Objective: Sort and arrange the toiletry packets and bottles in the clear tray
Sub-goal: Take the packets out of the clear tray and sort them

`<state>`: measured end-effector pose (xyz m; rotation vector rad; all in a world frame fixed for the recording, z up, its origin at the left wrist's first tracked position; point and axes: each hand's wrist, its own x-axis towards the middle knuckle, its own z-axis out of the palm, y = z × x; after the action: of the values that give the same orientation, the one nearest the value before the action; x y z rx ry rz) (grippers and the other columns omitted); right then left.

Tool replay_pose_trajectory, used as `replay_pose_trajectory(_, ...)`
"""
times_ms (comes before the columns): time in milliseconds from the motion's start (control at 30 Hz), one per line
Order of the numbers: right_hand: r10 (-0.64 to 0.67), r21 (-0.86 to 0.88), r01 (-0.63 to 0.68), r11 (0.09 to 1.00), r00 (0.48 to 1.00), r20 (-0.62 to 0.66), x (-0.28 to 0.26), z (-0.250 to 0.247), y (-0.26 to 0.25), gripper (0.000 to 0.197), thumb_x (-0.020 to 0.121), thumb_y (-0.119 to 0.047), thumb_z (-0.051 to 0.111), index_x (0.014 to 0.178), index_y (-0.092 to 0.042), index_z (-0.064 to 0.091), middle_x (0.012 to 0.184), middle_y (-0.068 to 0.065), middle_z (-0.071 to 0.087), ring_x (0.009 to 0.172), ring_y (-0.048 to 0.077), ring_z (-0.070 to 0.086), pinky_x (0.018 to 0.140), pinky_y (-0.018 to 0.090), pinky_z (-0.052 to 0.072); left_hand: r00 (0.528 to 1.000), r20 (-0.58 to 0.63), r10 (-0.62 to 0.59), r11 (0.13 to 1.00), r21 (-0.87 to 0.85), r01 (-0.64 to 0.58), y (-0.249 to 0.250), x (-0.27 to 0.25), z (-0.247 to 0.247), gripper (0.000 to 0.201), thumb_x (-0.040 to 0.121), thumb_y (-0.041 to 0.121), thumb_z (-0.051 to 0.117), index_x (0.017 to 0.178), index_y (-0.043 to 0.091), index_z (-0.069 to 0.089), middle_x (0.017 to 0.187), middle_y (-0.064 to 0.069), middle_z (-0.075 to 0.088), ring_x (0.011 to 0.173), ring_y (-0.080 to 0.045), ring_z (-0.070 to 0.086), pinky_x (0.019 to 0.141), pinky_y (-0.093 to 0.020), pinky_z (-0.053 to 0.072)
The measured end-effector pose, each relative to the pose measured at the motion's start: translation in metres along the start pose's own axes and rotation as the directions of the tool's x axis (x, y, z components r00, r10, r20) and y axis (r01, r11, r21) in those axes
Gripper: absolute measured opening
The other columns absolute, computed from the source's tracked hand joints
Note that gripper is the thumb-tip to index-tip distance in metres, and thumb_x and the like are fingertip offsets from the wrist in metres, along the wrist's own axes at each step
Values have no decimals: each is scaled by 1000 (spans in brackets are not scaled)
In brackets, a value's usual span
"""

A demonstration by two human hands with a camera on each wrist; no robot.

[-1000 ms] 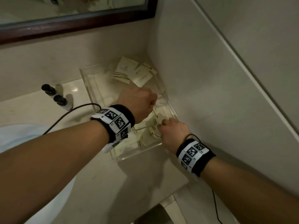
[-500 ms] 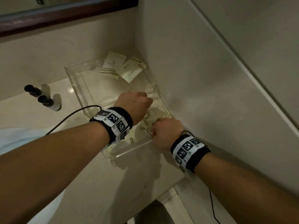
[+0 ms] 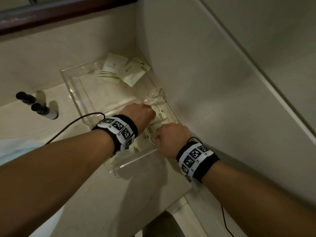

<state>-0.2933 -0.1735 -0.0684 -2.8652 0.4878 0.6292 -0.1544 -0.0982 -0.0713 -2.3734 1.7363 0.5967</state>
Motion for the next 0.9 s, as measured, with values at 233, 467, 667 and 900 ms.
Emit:
replay_pose_trajectory(233,21,17,-20,1000,1000,-16,9,-16,-7,27,87,-32,46,93,-17,68,92,6,67,83,30,65,63,29,39,997,-45,-60,991,-124,54,-11,1,-6,48,88,1,55,129,26,60,128,-4,61,109,-28,61,85,-37,51)
replay_pose_trajectory(467,62,43,-55,998,980,-189,37,-48,-16,27,92,-32,47,103,-21,69,99,2,69,87,26,65,64,27,37,900,-285,-331,882,-431,188,-56,4,-40,26,90,26,63,115,22,67,111,-3,69,100,-25,63,81,-34,51)
replay_pose_trajectory(667,103,81,-84,993,959,-265,75,-75,-17,29,96,-34,48,111,-17,65,105,5,68,93,25,65,65,26,38,799,-285,-529,803,-472,363,-101,20,-51,32,90,29,66,121,19,65,127,-12,56,114,-33,55,90,-38,45)
replay_pose_trajectory(900,117,117,-86,989,950,-290,104,-98,-26,26,93,-29,52,110,-16,67,108,5,67,95,26,64,67,27,40,734,-184,-654,718,-458,525,-137,33,-44,34,93,35,61,116,10,66,119,-15,56,103,-35,59,75,-36,45)
